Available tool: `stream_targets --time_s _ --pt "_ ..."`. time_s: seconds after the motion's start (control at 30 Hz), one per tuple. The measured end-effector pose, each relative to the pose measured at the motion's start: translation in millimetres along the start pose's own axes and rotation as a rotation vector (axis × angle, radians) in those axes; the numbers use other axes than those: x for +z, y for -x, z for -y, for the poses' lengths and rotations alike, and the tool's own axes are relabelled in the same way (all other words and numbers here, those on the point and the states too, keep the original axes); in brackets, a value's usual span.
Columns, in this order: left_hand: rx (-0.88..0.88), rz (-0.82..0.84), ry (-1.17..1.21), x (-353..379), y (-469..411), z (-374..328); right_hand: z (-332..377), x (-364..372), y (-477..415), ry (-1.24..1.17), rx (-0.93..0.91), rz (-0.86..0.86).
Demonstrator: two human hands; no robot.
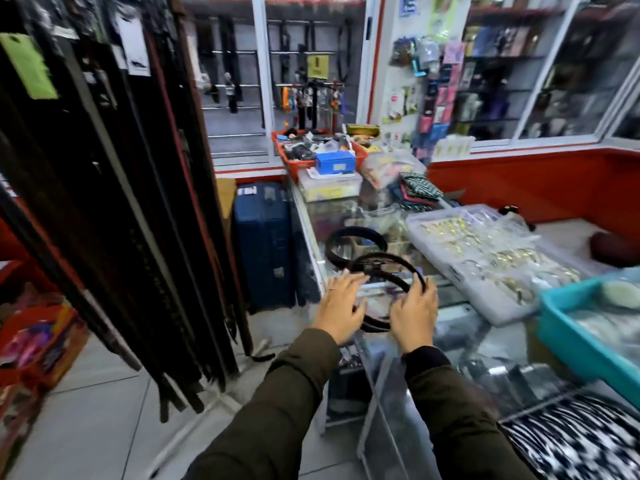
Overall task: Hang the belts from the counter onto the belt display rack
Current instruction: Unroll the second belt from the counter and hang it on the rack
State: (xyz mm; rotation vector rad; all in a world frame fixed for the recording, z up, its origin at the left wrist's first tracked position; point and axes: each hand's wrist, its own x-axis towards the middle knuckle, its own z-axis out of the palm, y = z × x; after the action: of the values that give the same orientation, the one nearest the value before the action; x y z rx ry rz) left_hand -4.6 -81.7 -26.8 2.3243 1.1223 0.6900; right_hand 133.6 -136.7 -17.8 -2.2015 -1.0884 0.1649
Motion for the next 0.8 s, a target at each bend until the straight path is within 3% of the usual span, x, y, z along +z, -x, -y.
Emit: stream_targets --time_s 0.1,0.17,0.3,0.4,0.47,0.63,0.8 --pt "0.036 0.279 -0.143 29.4 -7.1 -17.3 -27.9 -10.5 0.1 0.068 0.203 0.071" --pt "0.029 0.381 -0.226 43.2 -7.7 -28.5 -42.1 -14.4 1.1 0.080 0.321 0.116" --pt "0.022 0.383 -0.292 54.6 -8.5 -40.1 -64.8 -14.6 4.4 0.057 0.348 0.248" --pt "-0.010 0.345 -0.236 53.9 -8.6 -44.2 -72.8 -17.4 5.4 -0.004 0.289 0.229" --pt "-0.015 0.314 -0.193 53.2 -6.1 -45.0 -76.8 -18.5 3.8 -0.205 0.357 0.177" --pt "-0.065 0.118 0.041 42.8 -4.2 -49.4 -66.9 -21.1 5.9 -1.102 0.578 0.201" --pt "-0.159 -0.084 0.399 9.0 -11.4 -56.1 -25.1 -35.1 4.2 -1.312 0.327 0.286"
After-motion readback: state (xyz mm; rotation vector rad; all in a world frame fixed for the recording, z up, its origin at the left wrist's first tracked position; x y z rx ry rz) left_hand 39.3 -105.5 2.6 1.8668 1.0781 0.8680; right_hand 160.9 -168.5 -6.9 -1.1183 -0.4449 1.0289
